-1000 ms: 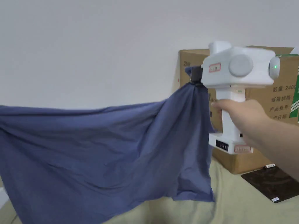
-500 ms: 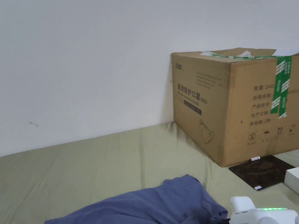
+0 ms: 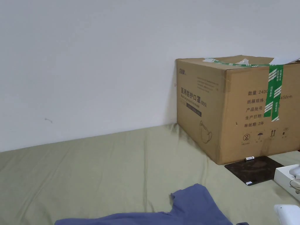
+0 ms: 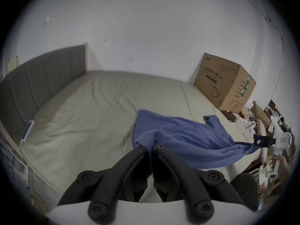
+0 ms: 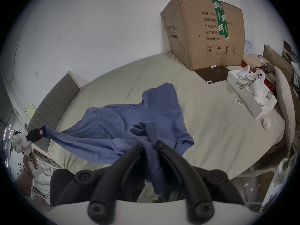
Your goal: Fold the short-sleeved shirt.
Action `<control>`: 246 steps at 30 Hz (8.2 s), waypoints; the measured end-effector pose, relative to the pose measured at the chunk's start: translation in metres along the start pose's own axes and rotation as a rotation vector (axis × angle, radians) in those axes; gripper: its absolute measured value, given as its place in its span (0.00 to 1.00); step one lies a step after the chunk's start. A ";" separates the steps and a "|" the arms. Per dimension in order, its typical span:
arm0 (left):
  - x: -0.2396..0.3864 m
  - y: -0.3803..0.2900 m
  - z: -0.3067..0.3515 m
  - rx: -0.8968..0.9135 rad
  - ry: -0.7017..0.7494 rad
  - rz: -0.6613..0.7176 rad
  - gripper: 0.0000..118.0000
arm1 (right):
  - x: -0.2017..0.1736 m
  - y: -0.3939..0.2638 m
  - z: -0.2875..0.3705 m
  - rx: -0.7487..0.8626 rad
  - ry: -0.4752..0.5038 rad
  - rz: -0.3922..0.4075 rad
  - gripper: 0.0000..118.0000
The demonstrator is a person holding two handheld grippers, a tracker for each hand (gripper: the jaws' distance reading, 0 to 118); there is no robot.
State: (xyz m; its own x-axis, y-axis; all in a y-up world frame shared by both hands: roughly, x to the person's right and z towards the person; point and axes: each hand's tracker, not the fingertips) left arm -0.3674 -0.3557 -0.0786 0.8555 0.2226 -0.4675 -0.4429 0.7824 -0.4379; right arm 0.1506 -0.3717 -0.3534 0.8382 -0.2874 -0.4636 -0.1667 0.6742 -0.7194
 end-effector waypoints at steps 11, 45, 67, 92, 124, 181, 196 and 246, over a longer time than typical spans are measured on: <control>-0.013 -0.014 -0.109 -0.277 -0.062 0.108 0.99 | 0.012 0.002 -0.103 -0.255 -0.116 -0.104 0.86; -0.032 0.150 -0.239 -0.394 -0.095 0.097 0.00 | -0.116 0.087 -0.062 0.477 0.103 0.241 0.00; -0.029 0.067 -0.395 -0.363 0.126 -0.192 0.93 | -0.084 0.095 -0.141 0.261 0.031 0.104 0.00; -0.020 0.095 -0.256 -0.274 0.032 -0.142 0.02 | 0.065 0.137 -0.318 -0.343 -0.322 0.071 0.67; 0.013 0.307 -0.068 0.196 -0.091 -0.071 0.02 | -0.098 0.370 0.014 0.398 -0.030 0.120 0.01; -0.050 -0.037 -0.148 -0.487 0.022 -0.221 0.02 | 0.055 -0.021 -0.132 -0.490 -0.120 0.119 0.01; -0.046 -0.064 -0.108 -0.622 -0.026 -0.444 0.03 | 0.039 -0.041 -0.107 -0.634 -0.129 0.188 0.01; -0.053 -0.091 -0.075 -0.415 0.071 -0.043 0.88 | -0.071 -0.018 0.005 0.442 0.118 0.022 0.00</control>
State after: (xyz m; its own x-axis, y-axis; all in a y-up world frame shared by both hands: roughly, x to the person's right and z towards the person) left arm -0.3929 -0.4821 -0.0720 0.8613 0.1433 -0.4875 -0.4903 0.4860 -0.7235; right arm 0.0967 -0.3601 -0.3044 0.7676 -0.3280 -0.5506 0.0752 0.8992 -0.4309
